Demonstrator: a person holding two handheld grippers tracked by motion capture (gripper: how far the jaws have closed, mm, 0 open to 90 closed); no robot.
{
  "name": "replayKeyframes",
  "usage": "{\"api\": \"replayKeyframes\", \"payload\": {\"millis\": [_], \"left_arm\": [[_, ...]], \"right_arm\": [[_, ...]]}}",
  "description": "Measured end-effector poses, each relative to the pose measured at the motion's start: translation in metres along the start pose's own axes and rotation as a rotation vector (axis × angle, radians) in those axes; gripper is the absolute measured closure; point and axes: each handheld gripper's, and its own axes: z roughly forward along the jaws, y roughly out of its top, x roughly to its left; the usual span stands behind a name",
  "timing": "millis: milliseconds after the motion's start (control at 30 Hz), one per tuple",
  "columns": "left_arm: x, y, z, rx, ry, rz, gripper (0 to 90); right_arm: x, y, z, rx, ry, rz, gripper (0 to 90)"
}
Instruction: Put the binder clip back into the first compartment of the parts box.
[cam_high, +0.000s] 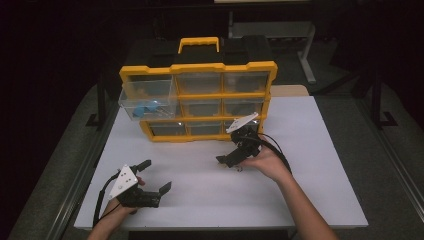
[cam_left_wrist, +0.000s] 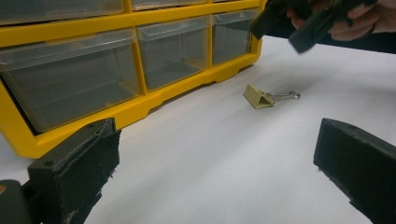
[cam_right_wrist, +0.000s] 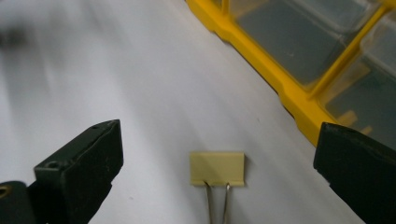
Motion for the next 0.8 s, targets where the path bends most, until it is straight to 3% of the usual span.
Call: {"api": "replayKeyframes", "payload": {"millis": [300,800], "left_arm": [[0.0,0.0,0.0,0.002,-0.006,0.009,0.0],[0.0,0.0,0.0,0.002,-0.01,0.014,0.0]], "right_arm": [[-0.006,-0.013,0.016,0.04,0.007,0.019,6.0],[-0.007,-0.022,0.037,0.098,0.0,-0.044,25.6]]}}
